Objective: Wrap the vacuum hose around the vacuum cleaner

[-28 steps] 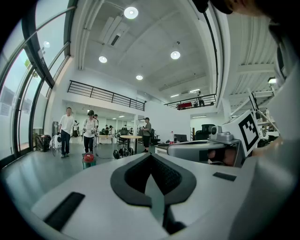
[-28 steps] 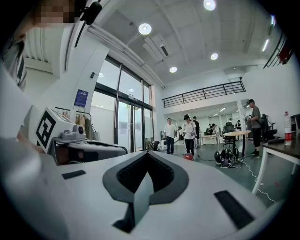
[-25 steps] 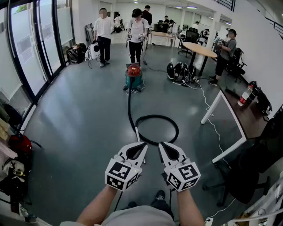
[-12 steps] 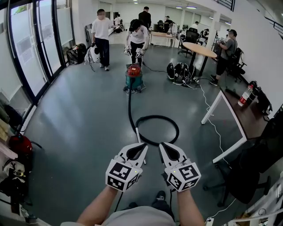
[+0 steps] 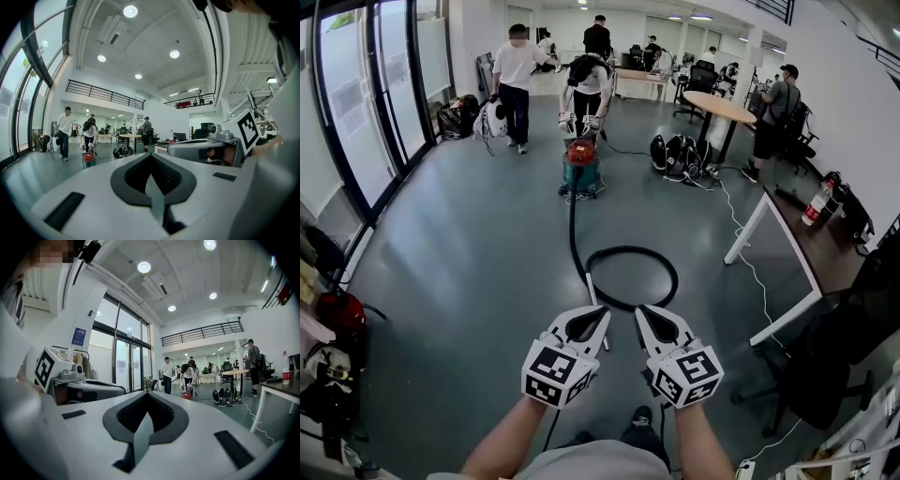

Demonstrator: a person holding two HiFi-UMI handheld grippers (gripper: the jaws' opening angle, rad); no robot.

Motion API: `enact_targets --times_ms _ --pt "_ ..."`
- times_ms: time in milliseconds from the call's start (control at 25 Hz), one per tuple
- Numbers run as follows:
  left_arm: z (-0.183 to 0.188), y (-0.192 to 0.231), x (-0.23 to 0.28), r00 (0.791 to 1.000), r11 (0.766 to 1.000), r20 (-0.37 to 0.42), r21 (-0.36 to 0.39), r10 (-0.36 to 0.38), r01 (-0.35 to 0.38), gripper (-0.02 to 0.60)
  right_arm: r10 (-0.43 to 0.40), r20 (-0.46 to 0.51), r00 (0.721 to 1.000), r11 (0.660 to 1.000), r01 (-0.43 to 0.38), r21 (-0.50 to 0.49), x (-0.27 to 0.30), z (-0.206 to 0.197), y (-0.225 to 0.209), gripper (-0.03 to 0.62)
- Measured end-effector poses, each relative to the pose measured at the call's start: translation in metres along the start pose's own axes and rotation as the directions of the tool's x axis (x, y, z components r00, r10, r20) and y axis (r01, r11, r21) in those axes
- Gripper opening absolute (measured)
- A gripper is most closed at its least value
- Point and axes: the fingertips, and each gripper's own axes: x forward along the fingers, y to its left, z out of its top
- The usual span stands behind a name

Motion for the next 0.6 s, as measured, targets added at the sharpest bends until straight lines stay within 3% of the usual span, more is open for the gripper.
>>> enact_targets --times_ms 280,600 --pt "-0.008 0.01 0.003 1.0 1.0 -0.016 0.001 -0.016 0.016 0.005 -0.016 -0.007 1.0 1.0 0.015 -0.013 0.009 -0.003 0.0 0.002" --pt "-0.016 0.027 0.038 0.999 1.0 -0.042 -0.011 -0.017 0.016 0.005 -0.025 -0.022 0.999 1.0 0.026 0.013 0.027 -0.013 -0.032 0.002"
